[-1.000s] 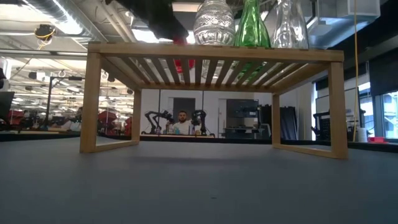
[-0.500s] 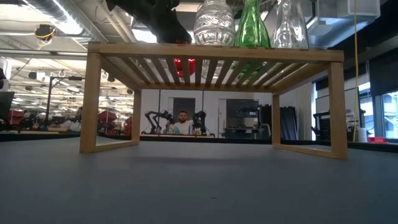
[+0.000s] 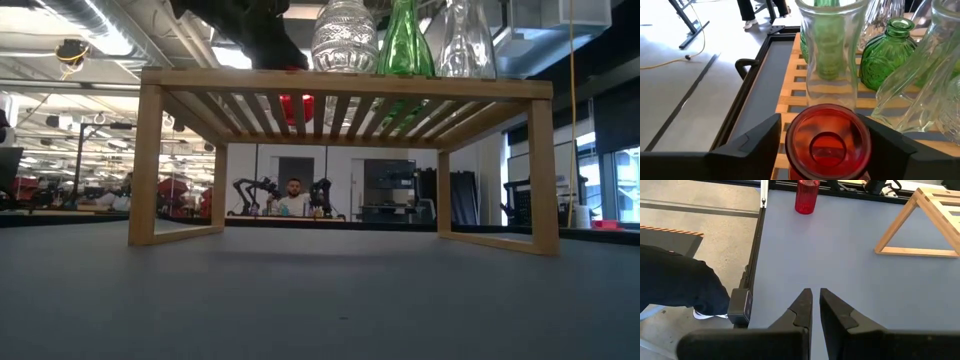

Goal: Sort vases onto shelf
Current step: Put the middle left red bottle on the shelf, then put the bottom left red bottle on the shelf

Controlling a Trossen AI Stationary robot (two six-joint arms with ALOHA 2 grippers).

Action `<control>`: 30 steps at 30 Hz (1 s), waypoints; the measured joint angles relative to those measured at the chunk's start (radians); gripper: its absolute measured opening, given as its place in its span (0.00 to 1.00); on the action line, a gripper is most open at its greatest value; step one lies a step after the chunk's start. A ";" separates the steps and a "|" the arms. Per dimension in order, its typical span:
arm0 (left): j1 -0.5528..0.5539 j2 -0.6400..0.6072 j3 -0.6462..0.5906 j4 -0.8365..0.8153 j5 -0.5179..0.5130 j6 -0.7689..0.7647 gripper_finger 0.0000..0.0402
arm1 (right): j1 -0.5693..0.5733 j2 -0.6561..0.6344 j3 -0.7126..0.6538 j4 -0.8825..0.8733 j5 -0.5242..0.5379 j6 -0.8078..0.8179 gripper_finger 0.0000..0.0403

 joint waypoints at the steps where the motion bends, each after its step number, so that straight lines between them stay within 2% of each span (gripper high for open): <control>1: 0.000 0.000 0.000 0.001 0.000 0.000 0.61 | 0.000 0.000 0.000 0.000 0.000 0.000 0.06; 8: 0.000 0.000 0.000 0.001 0.000 0.005 0.67 | 0.000 0.000 0.000 0.000 0.000 0.000 0.06; 16: 0.001 -0.003 0.007 0.015 -0.012 0.005 0.68 | 0.000 0.000 0.000 0.000 0.000 0.000 0.06; 22: -0.012 -0.004 0.075 -0.032 -0.013 0.000 0.68 | 0.000 0.000 0.000 0.000 0.000 0.000 0.06; 26: -0.041 -0.026 0.134 -0.065 -0.014 0.000 0.68 | 0.000 0.000 0.000 0.000 -0.013 0.001 0.06; 30: -0.107 -0.073 0.140 -0.079 -0.014 0.000 0.68 | 0.000 0.001 0.000 -0.006 -0.026 0.046 0.06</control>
